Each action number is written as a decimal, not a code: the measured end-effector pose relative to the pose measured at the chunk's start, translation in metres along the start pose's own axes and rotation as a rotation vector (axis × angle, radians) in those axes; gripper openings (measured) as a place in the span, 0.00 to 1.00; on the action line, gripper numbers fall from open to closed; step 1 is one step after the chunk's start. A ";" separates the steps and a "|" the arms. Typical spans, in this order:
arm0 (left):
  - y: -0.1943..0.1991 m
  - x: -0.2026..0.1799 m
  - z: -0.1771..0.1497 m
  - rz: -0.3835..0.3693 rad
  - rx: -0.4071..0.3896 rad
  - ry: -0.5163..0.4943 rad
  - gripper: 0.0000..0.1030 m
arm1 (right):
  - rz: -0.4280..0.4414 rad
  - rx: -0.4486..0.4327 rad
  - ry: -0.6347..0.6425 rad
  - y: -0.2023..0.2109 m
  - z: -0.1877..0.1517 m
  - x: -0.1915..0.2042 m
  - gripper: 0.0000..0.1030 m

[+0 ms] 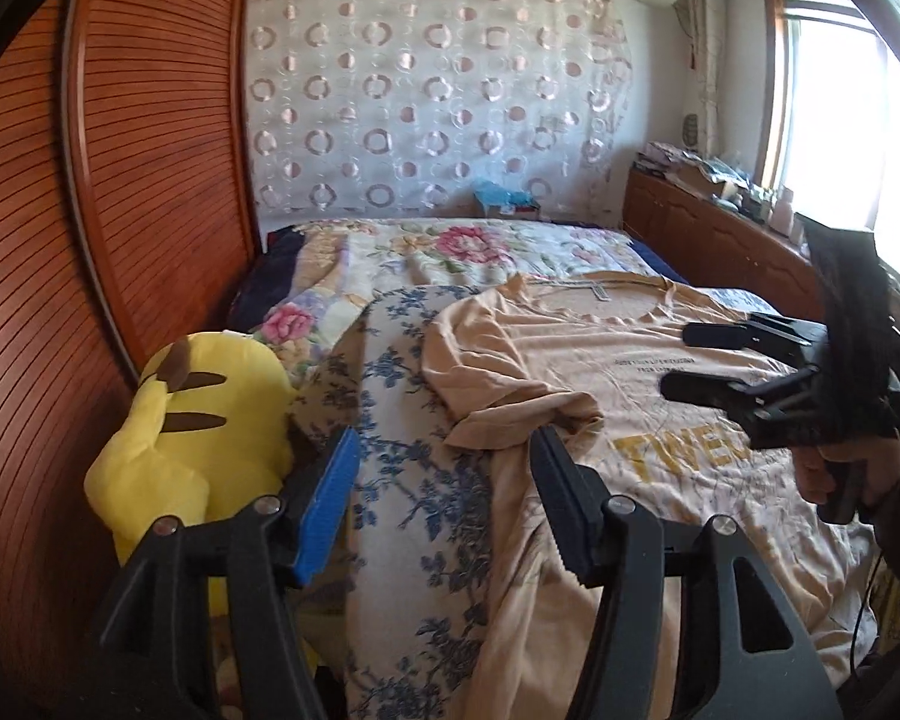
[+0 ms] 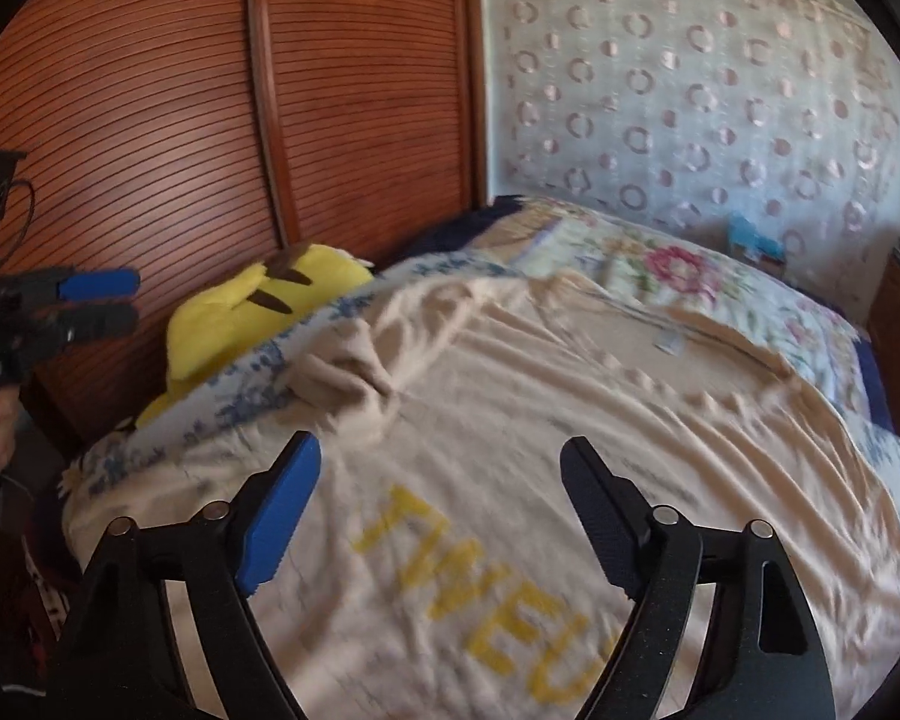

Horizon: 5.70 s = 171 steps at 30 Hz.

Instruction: Fold small clothes

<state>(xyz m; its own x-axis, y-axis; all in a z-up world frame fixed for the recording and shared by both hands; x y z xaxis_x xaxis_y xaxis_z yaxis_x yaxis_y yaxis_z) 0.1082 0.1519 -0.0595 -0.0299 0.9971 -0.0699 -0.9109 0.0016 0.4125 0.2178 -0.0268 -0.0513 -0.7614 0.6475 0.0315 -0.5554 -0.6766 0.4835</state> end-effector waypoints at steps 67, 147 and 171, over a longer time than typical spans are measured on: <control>-0.041 -0.013 -0.060 -0.015 0.122 0.061 0.56 | -0.127 0.140 -0.009 -0.068 0.003 -0.066 0.00; -0.198 -0.065 -0.022 -0.162 0.281 0.029 0.00 | -0.273 0.188 -0.166 0.071 -0.105 -0.114 0.37; -0.129 -0.036 0.018 -0.143 0.093 0.005 0.37 | -0.296 0.206 -0.166 0.070 -0.108 -0.116 0.38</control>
<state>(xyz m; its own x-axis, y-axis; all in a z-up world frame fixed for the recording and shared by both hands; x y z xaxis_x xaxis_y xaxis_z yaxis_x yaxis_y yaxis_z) 0.2341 0.1175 -0.0934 0.0946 0.9858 -0.1384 -0.8640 0.1503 0.4806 0.2307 -0.1871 -0.1155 -0.5048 0.8633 -0.0032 -0.6516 -0.3786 0.6573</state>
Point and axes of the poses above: each gripper's, at about its wrist camera, not at the fingertips, and y roughly against the way its jaws point, x to its left, z to its top, the point moved 8 cm from there along -y, roughly the way its jaws point, and after that the axes turned 11 degrees about -x, right-handed, at the moved point
